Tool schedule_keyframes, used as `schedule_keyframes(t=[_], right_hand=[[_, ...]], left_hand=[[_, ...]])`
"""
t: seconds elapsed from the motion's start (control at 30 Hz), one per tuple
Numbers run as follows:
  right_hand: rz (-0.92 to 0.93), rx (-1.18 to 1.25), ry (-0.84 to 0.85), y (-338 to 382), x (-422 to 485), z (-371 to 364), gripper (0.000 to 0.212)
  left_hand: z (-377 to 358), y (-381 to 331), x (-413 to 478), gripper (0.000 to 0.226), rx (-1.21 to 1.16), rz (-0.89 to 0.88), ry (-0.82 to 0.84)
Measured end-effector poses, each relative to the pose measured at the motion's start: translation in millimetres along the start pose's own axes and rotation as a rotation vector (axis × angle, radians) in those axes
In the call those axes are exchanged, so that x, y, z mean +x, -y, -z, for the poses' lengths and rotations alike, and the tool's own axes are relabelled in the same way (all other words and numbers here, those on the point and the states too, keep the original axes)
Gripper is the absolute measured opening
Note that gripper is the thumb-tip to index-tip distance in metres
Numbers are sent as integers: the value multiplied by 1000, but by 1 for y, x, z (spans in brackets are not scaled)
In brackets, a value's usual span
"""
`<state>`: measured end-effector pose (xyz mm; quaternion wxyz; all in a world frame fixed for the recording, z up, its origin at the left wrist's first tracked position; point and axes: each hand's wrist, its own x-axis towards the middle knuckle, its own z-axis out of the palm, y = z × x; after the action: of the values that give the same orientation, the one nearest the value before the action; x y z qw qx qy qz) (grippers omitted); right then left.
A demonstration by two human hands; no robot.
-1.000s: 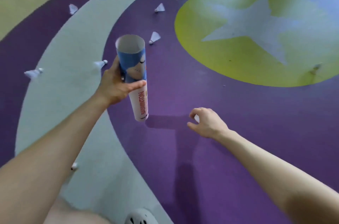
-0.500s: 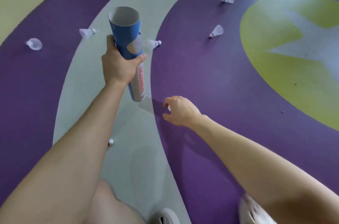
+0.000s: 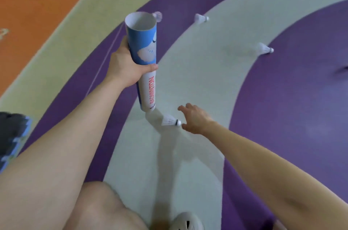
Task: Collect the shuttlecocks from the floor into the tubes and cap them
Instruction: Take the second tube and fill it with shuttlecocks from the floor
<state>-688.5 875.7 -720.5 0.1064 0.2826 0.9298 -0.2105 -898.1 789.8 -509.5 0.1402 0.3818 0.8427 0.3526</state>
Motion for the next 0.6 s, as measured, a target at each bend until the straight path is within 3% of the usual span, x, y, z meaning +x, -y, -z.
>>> schedule_keyframes(t=[0.17, 0.33, 0.4, 0.47, 0.6], right_hand=[[377, -366, 37, 38, 46, -24, 62], [389, -570, 15, 33, 60, -32, 30], [324, -437, -21, 22, 58, -18, 19], [216, -153, -83, 5, 47, 17, 8], [-3, 282, -337, -22, -2, 144, 15]], left_hand=[[49, 26, -25, 92, 115, 83, 13], [64, 43, -35, 91, 206, 82, 95], [56, 46, -31, 92, 244, 66, 134], [41, 42, -26, 89, 298, 37, 208], [8, 30, -18, 75, 450, -16, 368]])
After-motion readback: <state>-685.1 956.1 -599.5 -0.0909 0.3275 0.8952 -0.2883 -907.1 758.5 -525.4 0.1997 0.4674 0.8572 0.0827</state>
